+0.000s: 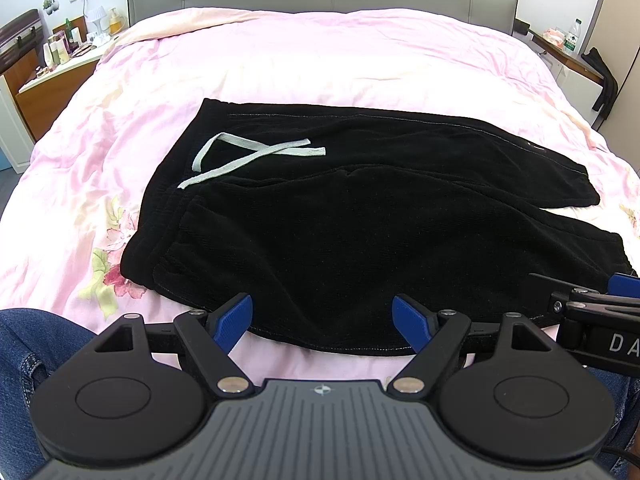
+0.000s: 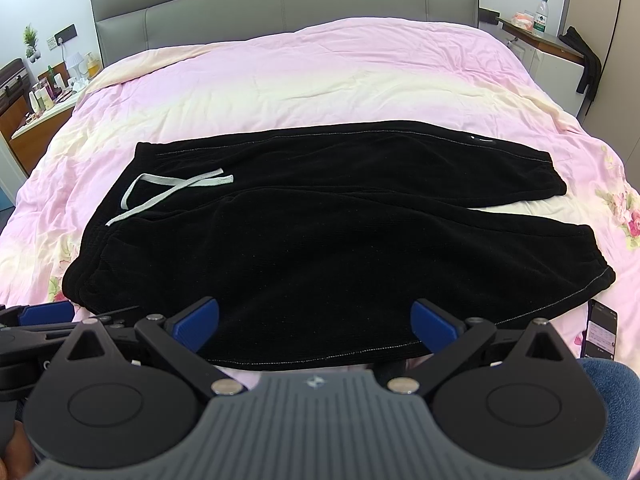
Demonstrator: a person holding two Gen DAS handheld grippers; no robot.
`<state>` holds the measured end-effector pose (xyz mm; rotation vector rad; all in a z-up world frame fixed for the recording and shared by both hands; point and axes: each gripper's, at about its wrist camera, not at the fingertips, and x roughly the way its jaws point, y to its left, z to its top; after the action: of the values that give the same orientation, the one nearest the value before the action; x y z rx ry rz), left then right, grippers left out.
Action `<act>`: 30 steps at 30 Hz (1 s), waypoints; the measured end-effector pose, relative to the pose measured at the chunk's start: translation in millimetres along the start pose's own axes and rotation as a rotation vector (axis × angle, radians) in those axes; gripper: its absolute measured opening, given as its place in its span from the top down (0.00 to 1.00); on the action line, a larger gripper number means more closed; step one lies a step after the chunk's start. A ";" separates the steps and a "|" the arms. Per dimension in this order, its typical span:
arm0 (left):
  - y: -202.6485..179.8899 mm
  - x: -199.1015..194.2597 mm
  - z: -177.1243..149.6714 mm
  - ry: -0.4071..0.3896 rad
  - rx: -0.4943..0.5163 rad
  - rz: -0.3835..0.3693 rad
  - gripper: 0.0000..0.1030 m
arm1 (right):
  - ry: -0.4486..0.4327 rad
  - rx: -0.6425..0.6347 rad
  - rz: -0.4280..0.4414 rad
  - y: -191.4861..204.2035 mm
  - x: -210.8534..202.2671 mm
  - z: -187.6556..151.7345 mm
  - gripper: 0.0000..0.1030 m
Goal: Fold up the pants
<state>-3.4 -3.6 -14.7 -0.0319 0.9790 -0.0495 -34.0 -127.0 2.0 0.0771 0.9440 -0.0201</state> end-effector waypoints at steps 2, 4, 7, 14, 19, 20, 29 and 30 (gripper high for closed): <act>1.8 1.2 1.4 0.003 -0.003 0.000 0.09 | 0.000 0.000 -0.001 0.0 0.0 0.0 0.05; 2.8 2.4 2.3 0.006 -0.006 -0.001 0.09 | 0.002 0.001 -0.003 0.0 1.4 -0.3 0.05; 3.5 5.7 2.6 0.010 -0.011 -0.004 0.09 | 0.006 0.005 -0.003 -1.6 5.1 -0.1 0.05; 23.4 63.6 -1.9 0.139 -0.156 -0.050 0.07 | 0.073 0.158 0.041 -31.5 54.0 -3.1 0.05; 45.4 97.3 -9.7 0.207 -0.298 -0.076 0.07 | 0.074 0.273 0.066 -62.6 73.4 -5.2 0.05; 50.9 103.0 -11.4 0.219 -0.330 -0.085 0.07 | 0.062 0.290 0.059 -69.7 74.5 -3.2 0.05; 100.1 143.4 -29.5 0.282 -0.726 -0.178 0.07 | 0.026 0.400 0.008 -132.9 100.4 13.9 0.05; 103.7 147.0 -32.9 0.286 -0.769 -0.190 0.07 | 0.025 0.421 -0.002 -139.5 103.7 14.2 0.05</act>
<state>54.0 91.4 -160.0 -0.8436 1.2301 0.1547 31.1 -265.4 -81.7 0.4661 0.9532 -0.2198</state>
